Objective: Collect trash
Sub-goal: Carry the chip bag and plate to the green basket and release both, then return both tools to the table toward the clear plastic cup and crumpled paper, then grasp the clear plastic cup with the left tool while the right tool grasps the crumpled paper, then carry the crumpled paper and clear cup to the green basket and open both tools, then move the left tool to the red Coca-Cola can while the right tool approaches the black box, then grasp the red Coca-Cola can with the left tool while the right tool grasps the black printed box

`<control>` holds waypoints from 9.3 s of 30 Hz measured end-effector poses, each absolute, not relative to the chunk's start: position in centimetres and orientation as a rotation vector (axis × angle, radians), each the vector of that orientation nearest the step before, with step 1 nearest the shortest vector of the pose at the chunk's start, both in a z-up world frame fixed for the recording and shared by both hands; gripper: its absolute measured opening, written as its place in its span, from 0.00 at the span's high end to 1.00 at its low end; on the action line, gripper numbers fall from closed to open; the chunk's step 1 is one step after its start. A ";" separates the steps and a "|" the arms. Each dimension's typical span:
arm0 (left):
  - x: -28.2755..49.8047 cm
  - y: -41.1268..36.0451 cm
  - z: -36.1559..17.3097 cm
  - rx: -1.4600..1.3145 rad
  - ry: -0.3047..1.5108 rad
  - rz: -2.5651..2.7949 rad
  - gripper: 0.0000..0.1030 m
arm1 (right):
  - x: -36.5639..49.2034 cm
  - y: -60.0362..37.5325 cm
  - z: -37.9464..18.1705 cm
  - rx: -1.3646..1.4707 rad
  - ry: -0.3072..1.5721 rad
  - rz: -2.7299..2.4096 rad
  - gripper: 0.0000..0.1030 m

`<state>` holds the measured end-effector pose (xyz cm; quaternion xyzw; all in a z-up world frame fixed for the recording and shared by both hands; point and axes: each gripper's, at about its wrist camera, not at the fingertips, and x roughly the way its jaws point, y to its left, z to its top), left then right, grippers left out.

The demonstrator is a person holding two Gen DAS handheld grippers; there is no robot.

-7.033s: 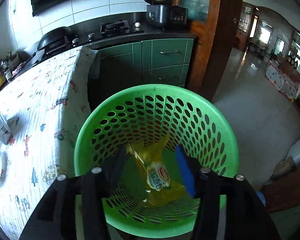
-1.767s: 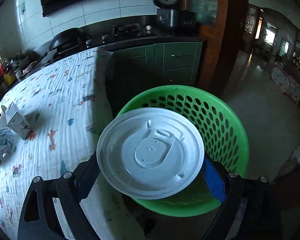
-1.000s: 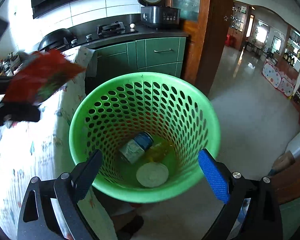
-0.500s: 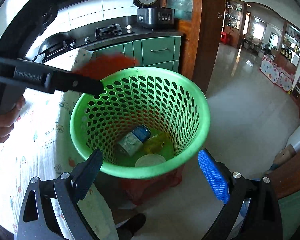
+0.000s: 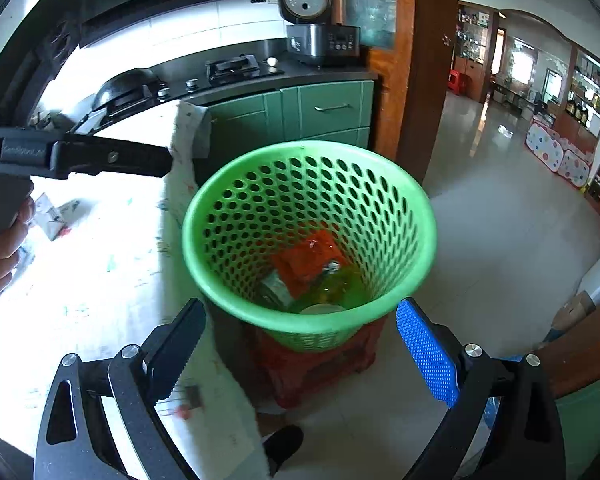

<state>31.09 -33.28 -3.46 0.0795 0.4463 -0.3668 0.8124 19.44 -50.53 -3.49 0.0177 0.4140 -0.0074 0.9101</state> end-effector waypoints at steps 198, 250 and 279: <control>29.8 -32.9 -1.6 0.043 0.929 -0.662 0.20 | 19.5 -51.6 0.1 0.063 0.758 -0.057 0.18; 12.6 18.6 -1.7 -0.345 0.853 0.343 0.20 | 21.1 -5.9 -3.6 -0.325 0.842 0.888 0.20; 15.5 23.9 -9.2 -0.733 0.939 0.480 0.23 | 23.3 -2.0 -7.6 -0.445 0.878 0.923 0.48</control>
